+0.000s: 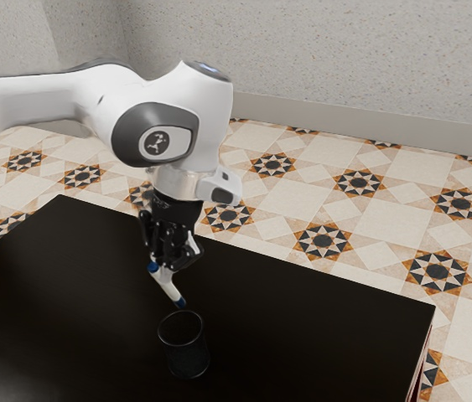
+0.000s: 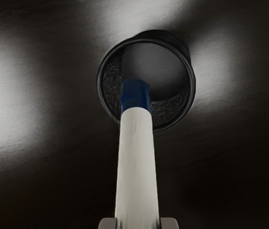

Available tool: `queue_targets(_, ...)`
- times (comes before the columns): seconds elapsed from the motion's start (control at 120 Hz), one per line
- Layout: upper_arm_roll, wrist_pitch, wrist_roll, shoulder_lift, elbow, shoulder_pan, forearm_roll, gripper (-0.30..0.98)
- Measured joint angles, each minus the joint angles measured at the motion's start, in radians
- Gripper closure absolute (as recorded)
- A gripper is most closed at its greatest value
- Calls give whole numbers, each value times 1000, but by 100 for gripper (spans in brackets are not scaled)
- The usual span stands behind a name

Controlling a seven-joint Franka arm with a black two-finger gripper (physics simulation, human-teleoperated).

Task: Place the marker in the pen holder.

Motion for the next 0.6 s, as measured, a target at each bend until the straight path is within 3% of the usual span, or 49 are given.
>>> queue_targets(0.283,15,17,-26,135,31,28,-19,66)
queue_targets(0.4,16,26,-34,165,29,106,-41,43)
queue_targets(0.508,15,30,-40,168,34,117,-57,26)
queue_targets(0.6,20,28,-42,143,162,124,-69,17)
